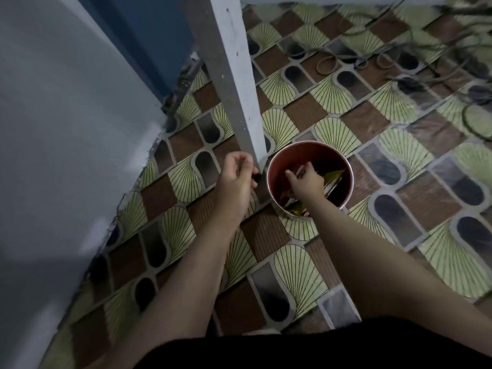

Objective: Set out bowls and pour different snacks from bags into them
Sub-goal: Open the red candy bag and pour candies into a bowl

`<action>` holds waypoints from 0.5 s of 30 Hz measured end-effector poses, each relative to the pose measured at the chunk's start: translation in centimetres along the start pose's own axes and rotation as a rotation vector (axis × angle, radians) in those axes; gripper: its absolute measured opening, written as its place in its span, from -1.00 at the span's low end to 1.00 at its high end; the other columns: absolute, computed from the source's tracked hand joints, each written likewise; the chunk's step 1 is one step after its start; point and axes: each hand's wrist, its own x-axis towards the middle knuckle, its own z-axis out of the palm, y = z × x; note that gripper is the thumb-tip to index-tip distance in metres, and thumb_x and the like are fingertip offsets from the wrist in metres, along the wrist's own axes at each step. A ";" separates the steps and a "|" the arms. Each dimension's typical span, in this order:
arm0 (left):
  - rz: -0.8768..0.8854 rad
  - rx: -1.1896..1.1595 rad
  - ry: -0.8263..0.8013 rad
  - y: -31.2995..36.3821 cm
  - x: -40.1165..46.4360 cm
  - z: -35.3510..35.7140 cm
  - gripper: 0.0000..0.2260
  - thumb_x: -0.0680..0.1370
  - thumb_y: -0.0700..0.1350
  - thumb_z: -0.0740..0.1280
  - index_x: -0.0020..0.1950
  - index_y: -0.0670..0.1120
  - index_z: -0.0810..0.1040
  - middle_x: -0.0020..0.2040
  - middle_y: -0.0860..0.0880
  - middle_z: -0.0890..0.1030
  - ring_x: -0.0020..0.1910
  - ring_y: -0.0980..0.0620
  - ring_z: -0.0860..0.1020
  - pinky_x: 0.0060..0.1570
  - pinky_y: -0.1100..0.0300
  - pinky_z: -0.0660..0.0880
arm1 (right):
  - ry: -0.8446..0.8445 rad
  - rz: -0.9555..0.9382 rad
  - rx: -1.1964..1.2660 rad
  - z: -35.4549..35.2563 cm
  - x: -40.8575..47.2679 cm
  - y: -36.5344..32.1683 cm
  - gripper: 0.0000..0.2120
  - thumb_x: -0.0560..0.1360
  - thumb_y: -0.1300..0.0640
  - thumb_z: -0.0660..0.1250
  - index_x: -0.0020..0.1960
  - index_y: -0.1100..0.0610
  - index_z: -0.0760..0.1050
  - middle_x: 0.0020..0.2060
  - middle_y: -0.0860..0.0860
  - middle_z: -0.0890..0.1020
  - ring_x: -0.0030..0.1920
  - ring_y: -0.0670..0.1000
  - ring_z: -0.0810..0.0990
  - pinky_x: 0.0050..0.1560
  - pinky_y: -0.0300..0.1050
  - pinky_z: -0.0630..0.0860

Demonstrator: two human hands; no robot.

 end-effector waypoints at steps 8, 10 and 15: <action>-0.043 0.022 -0.123 5.7 -2.8 -0.5 -0.87 0.66 -0.01 0.17 0.14 0.02 0.46 -0.14 0.09 0.56 -0.28 0.19 0.51 -0.31 0.39 0.47 | 0.103 -0.043 0.197 -5.6 -7.2 -4.2 -0.67 0.65 0.02 0.17 0.38 0.08 0.40 -0.15 -0.04 0.61 -0.19 0.09 0.70 -0.10 0.11 0.68; -0.053 0.008 -0.132 8.6 -4.1 -0.5 -0.86 0.65 0.00 0.18 0.15 0.02 0.47 -0.13 0.08 0.56 -0.26 0.16 0.51 -0.29 0.36 0.46 | 0.166 -0.149 0.260 -8.6 -10.3 -6.2 -0.80 0.63 -0.01 0.16 0.15 -0.01 0.50 -0.17 -0.05 0.65 -0.20 0.07 0.69 -0.11 0.17 0.67; 0.014 -0.039 -0.188 19.6 -9.0 -1.0 -0.90 0.65 0.01 0.19 0.11 0.10 0.47 -0.08 0.04 0.58 -0.19 0.11 0.53 -0.20 0.26 0.48 | 0.284 -0.471 0.304 -18.1 -20.9 -14.9 -0.73 0.63 0.02 0.18 -0.17 0.07 0.52 -0.35 -0.01 0.60 -0.29 0.06 0.61 -0.24 0.08 0.58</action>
